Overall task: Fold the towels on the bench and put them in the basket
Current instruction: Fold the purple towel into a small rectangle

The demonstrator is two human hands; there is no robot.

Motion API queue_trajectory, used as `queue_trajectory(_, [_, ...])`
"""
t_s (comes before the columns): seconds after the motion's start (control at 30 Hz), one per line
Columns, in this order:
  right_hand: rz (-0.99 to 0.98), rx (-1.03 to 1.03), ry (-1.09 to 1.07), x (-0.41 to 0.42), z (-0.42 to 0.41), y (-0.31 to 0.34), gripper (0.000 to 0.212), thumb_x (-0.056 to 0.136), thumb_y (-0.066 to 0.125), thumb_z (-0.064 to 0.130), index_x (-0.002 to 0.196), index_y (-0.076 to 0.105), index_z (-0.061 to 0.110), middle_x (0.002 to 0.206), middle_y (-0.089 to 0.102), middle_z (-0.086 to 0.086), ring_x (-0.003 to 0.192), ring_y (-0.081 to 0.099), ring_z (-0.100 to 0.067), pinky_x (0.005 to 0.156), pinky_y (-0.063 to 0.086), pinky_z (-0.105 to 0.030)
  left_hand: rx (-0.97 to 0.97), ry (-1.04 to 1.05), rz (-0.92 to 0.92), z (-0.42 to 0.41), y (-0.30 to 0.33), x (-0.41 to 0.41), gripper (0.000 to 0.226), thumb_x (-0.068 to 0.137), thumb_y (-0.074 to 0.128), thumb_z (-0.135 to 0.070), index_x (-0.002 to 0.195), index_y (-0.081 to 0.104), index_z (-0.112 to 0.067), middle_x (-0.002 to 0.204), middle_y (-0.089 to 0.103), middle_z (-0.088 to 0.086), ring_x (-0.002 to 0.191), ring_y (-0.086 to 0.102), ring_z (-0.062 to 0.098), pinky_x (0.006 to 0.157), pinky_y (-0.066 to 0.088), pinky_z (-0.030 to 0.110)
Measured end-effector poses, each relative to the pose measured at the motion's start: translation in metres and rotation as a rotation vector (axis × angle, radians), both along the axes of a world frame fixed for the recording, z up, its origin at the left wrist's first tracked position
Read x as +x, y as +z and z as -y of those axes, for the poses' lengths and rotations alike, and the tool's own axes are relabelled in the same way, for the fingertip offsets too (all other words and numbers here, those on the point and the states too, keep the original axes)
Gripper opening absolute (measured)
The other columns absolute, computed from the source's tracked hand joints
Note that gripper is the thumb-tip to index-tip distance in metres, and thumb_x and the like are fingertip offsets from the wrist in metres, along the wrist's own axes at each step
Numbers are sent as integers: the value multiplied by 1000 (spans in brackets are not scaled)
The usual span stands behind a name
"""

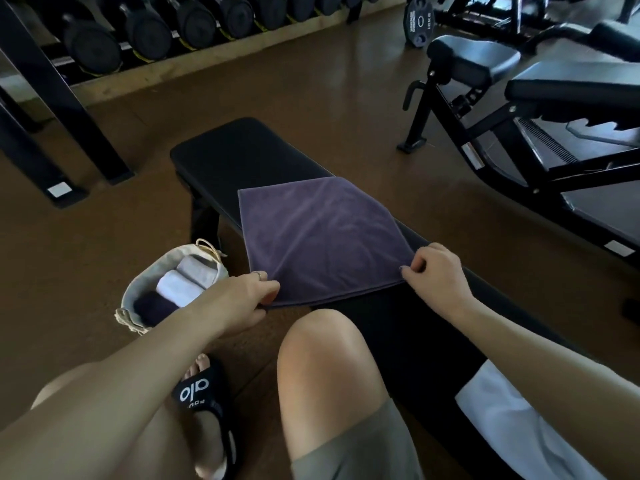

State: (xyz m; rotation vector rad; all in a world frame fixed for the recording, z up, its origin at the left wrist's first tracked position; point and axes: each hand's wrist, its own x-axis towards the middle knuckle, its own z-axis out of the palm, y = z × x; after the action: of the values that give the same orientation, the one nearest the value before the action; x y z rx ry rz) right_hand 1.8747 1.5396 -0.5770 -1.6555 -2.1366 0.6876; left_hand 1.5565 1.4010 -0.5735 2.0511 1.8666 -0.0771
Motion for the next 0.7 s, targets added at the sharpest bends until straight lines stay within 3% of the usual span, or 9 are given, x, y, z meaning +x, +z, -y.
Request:
queue_trajectory(0.1, [-54,40,-154,2,-14,6,19,84,76,5,77,61,15,92,58,-1,80,55,-11,62,35,-20,116,-29,70,-2,8,5,29,93,62,-21,88,38,-37,95,43,-14,77,50,9,61,35,21])
queue_trajectory(0.2, [-56,51,-231,9,-29,13,19,83,70,-1,83,60,14,97,57,-4,79,52,-13,61,37,-24,205,-81,145,-13,18,19,28,90,63,-18,85,40,-33,89,45,-13,73,50,10,62,40,26])
queue_trajectory(0.33, [318,-8,-127,17,-30,10,21,87,66,4,104,61,14,117,59,-12,105,56,-30,86,49,-40,213,-142,234,-28,24,49,25,91,67,-20,85,46,-31,84,50,-15,72,52,4,63,35,17])
queue_trajectory(0.4, [544,151,-2,4,-16,13,34,86,69,14,118,59,16,126,58,-12,118,54,-34,99,47,-45,194,-179,275,-32,22,64,23,93,68,-24,88,47,-33,87,53,-16,76,55,2,65,39,15])
queue_trajectory(0.43, [541,224,100,-7,-7,16,42,84,70,16,124,58,17,129,58,-10,122,53,-33,103,45,-45,187,-189,288,-34,20,69,23,93,69,-26,90,48,-35,89,55,-17,78,56,1,67,41,16])
queue_trajectory(0.5, [334,164,366,-35,16,24,48,85,72,16,131,58,19,132,60,-6,123,55,-26,106,45,-42,182,-171,324,-39,16,74,24,92,70,-30,95,48,-39,95,57,-19,83,58,-1,72,47,19])
queue_trajectory(0.57, [59,-138,520,-58,35,26,46,82,77,13,124,58,18,121,65,-1,111,62,-18,97,52,-41,171,-119,403,-44,14,71,28,90,74,-30,97,50,-41,97,61,-20,85,61,-3,75,52,21])
queue_trajectory(0.63, [-76,-357,533,-71,43,23,54,80,80,18,125,52,24,116,63,7,104,63,-9,87,56,-34,183,-26,476,-48,13,64,26,88,77,-27,92,52,-35,90,63,-16,79,62,-1,71,53,22])
queue_trajectory(0.7, [-161,-404,478,-77,43,18,65,79,84,26,133,48,30,120,61,13,107,61,-3,83,52,-21,228,53,526,-52,14,57,30,87,78,-25,85,49,-29,82,62,-11,72,60,1,62,47,19])
